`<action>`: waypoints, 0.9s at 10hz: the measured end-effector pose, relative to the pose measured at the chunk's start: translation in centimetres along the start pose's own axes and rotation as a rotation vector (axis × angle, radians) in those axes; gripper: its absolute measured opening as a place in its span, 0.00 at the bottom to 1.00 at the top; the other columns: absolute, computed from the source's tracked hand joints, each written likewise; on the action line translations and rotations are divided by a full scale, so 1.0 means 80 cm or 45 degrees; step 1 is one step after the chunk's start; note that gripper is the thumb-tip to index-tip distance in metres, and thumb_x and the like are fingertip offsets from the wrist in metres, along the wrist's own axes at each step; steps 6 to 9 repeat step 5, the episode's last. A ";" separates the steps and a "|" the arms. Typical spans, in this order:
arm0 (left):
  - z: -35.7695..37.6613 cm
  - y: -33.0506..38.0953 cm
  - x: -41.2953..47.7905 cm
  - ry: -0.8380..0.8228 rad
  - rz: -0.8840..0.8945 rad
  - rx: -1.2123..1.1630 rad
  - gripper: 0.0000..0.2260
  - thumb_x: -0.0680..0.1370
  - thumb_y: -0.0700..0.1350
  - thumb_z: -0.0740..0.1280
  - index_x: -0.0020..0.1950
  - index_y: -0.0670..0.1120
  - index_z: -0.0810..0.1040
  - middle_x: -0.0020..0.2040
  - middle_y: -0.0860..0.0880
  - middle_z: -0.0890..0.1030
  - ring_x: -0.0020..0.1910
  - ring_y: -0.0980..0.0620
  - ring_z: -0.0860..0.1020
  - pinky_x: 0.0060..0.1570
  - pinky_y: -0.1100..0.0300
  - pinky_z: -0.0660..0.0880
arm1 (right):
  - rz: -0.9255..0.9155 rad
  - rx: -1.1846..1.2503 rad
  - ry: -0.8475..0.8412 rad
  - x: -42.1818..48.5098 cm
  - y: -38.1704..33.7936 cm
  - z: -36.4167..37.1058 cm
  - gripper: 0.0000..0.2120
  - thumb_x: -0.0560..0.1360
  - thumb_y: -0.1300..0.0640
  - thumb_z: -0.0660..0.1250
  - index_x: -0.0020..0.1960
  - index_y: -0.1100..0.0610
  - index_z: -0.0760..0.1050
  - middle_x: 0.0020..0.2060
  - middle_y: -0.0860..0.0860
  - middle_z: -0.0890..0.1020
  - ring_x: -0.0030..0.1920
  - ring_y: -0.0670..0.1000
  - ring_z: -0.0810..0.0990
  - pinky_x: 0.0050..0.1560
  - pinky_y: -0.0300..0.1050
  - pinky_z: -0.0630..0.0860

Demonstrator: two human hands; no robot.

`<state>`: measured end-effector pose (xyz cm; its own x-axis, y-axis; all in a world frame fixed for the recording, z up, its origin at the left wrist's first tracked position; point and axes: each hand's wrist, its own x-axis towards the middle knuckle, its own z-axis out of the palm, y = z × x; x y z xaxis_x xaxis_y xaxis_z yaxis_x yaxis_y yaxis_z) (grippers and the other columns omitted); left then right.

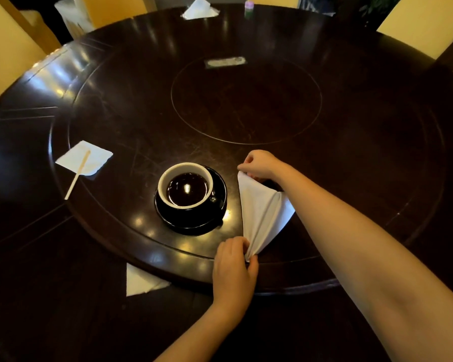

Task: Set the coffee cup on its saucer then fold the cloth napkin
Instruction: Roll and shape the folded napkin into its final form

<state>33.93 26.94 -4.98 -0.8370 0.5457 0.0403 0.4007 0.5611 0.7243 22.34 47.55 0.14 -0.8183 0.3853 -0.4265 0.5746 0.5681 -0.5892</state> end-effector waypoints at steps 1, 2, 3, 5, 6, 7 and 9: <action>-0.003 -0.001 0.000 -0.022 0.014 0.007 0.07 0.72 0.42 0.69 0.44 0.47 0.70 0.41 0.54 0.69 0.42 0.55 0.68 0.39 0.67 0.64 | 0.054 0.218 0.103 -0.021 0.020 -0.019 0.11 0.79 0.56 0.59 0.54 0.63 0.74 0.43 0.57 0.81 0.40 0.53 0.79 0.42 0.46 0.76; -0.010 0.001 0.001 -0.063 0.000 0.008 0.09 0.73 0.45 0.68 0.44 0.48 0.68 0.41 0.53 0.69 0.42 0.54 0.67 0.40 0.63 0.63 | 0.083 0.215 0.346 -0.058 0.056 -0.037 0.09 0.78 0.56 0.59 0.51 0.59 0.75 0.49 0.58 0.82 0.48 0.56 0.79 0.49 0.50 0.73; -0.025 0.001 0.004 -0.179 0.008 0.072 0.09 0.75 0.50 0.67 0.44 0.50 0.66 0.42 0.54 0.70 0.42 0.55 0.68 0.37 0.64 0.63 | 0.112 0.186 0.539 -0.128 0.090 -0.037 0.10 0.78 0.54 0.59 0.55 0.56 0.75 0.52 0.55 0.80 0.52 0.54 0.77 0.47 0.45 0.69; -0.081 -0.031 0.000 -0.389 0.108 0.377 0.10 0.77 0.53 0.60 0.51 0.48 0.72 0.49 0.49 0.77 0.50 0.48 0.76 0.45 0.56 0.70 | -0.072 0.487 1.204 -0.350 0.032 -0.046 0.03 0.74 0.55 0.67 0.45 0.48 0.78 0.43 0.50 0.83 0.43 0.50 0.81 0.44 0.40 0.75; -0.081 -0.031 0.000 -0.389 0.108 0.377 0.10 0.77 0.53 0.60 0.51 0.48 0.72 0.49 0.49 0.77 0.50 0.48 0.76 0.45 0.56 0.70 | -0.072 0.487 1.204 -0.350 0.032 -0.046 0.03 0.74 0.55 0.67 0.45 0.48 0.78 0.43 0.50 0.83 0.43 0.50 0.81 0.44 0.40 0.75; -0.081 -0.031 0.000 -0.389 0.108 0.377 0.10 0.77 0.53 0.60 0.51 0.48 0.72 0.49 0.49 0.77 0.50 0.48 0.76 0.45 0.56 0.70 | -0.072 0.487 1.204 -0.350 0.032 -0.046 0.03 0.74 0.55 0.67 0.45 0.48 0.78 0.43 0.50 0.83 0.43 0.50 0.81 0.44 0.40 0.75; -0.081 -0.031 0.000 -0.389 0.108 0.377 0.10 0.77 0.53 0.60 0.51 0.48 0.72 0.49 0.49 0.77 0.50 0.48 0.76 0.45 0.56 0.70 | -0.072 0.487 1.204 -0.350 0.032 -0.046 0.03 0.74 0.55 0.67 0.45 0.48 0.78 0.43 0.50 0.83 0.43 0.50 0.81 0.44 0.40 0.75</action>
